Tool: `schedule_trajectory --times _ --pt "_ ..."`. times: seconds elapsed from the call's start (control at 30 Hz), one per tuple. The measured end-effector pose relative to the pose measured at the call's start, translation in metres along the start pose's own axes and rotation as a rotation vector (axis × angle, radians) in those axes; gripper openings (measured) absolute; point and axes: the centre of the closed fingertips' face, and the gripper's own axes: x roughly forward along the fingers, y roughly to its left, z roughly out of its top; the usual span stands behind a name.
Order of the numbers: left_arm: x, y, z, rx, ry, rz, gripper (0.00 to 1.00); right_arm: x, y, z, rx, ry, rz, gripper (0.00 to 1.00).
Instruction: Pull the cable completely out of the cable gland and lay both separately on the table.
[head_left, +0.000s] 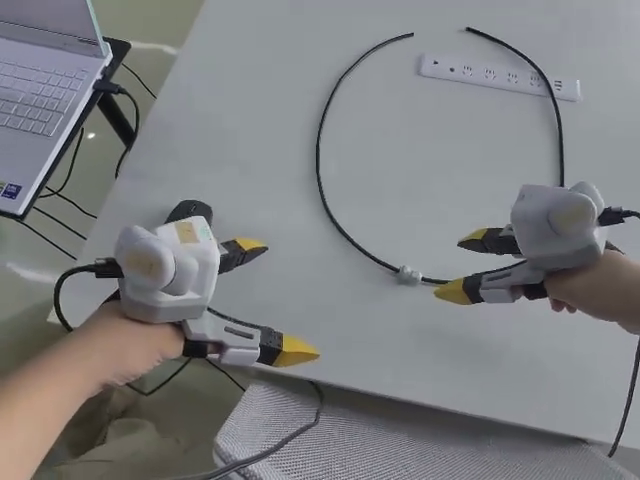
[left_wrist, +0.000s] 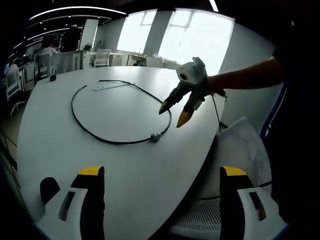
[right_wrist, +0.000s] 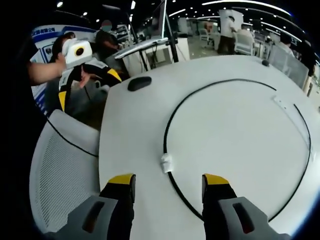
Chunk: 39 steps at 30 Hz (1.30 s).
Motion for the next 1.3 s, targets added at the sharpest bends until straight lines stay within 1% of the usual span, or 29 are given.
schedule_trajectory --times 0.1,0.13,0.2,0.27,0.43,0.6,0.67,0.73,0.87,1.03,1.1,1.23,1.3 --pt "0.0 0.001 0.002 0.002 -0.002 -0.001 0.96 0.008 -0.001 0.0 -0.011 0.023 0.019 0.49" --pt "0.0 0.003 0.004 0.002 -0.014 0.002 0.96 0.011 -0.001 0.0 -0.011 0.033 0.029 0.46" --pt "0.0 0.005 0.004 0.001 -0.013 0.008 0.97 0.016 -0.002 -0.002 -0.022 0.049 0.04 0.42" --pt "0.0 0.007 0.005 0.002 -0.011 0.011 0.96 0.021 -0.004 -0.003 -0.03 0.064 0.048 0.41" --pt "0.0 0.007 0.006 -0.007 -0.021 0.008 0.96 0.031 -0.002 -0.005 -0.056 0.098 0.075 0.36" --pt "0.0 0.007 0.001 -0.008 -0.01 0.006 0.95 0.04 0.001 -0.008 -0.084 0.137 0.105 0.28" --pt "0.0 0.006 0.001 -0.007 -0.006 0.006 0.95 0.044 0.002 -0.009 -0.091 0.148 0.112 0.27" --pt "0.0 0.006 -0.001 -0.009 -0.01 0.003 0.95 0.046 0.003 -0.009 -0.091 0.154 0.123 0.24" --pt "-0.001 0.005 -0.003 -0.017 -0.013 -0.002 0.95 0.05 0.003 -0.01 -0.094 0.162 0.129 0.23" --pt "-0.003 0.005 -0.008 -0.017 -0.004 -0.005 0.94 0.052 0.003 -0.012 -0.093 0.18 0.138 0.19" --pt "-0.003 0.005 -0.009 -0.019 -0.002 -0.005 0.94 0.054 0.001 -0.012 -0.092 0.177 0.141 0.17" --pt "-0.004 0.005 -0.012 -0.023 0.003 -0.006 0.93 0.054 0.001 -0.014 -0.096 0.19 0.148 0.11" --pt "-0.004 0.005 -0.012 -0.024 0.003 -0.007 0.93 0.054 0.001 -0.014 -0.091 0.191 0.149 0.1"
